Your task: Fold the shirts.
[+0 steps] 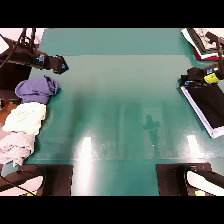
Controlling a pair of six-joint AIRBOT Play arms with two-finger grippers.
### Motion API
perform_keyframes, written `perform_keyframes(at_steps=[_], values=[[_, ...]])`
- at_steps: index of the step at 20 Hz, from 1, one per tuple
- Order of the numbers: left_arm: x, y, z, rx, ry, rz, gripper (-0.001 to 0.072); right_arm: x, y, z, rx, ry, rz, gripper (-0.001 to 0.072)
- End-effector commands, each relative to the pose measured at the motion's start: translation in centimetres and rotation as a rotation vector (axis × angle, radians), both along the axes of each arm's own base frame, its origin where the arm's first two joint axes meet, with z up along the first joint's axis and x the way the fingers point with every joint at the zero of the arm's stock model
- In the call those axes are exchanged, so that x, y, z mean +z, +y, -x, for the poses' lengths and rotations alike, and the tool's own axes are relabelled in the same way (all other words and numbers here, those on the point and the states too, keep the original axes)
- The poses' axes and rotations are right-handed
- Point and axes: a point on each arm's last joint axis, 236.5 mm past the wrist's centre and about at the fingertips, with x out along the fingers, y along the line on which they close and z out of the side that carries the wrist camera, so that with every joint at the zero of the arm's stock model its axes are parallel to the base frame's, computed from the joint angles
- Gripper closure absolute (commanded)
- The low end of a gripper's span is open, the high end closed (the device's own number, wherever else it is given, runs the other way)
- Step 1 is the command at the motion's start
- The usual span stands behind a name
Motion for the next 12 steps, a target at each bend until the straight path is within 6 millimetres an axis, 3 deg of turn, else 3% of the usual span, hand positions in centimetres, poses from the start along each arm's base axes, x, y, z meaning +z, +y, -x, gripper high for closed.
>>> perform_keyframes(at_steps=[1, 5, 7, 10, 12], values=[[-2.5, 8.7, -2.0, 0.203, -0.004, -0.275, 0.0083, 0.0, 0.0, 0.1, 0.002, 0.004, 0.000, 0.0697], [-10.9, 15.4, -2.1, 0.324, 0.162, -0.313, 0.0082, 0.0, 0.0, 0.1, 0.001, 0.003, -0.001, 0.0698], [-14.5, 17.5, -1.8, 0.367, 0.248, -0.295, 0.0083, 0.0, 0.0, 0.1, 0.002, 0.003, 0.000, 0.0697], [-18.1, 18.5, -1.9, 0.385, 0.317, -0.274, 0.0084, 0.0, 0.0, 0.0, 0.001, 0.002, 0.000, 0.0698], [-18.7, 18.5, -2.3, 0.382, 0.313, -0.273, 0.0084, 0.0, 0.0, 0.0, 0.001, 0.002, 0.000, 0.0698]])
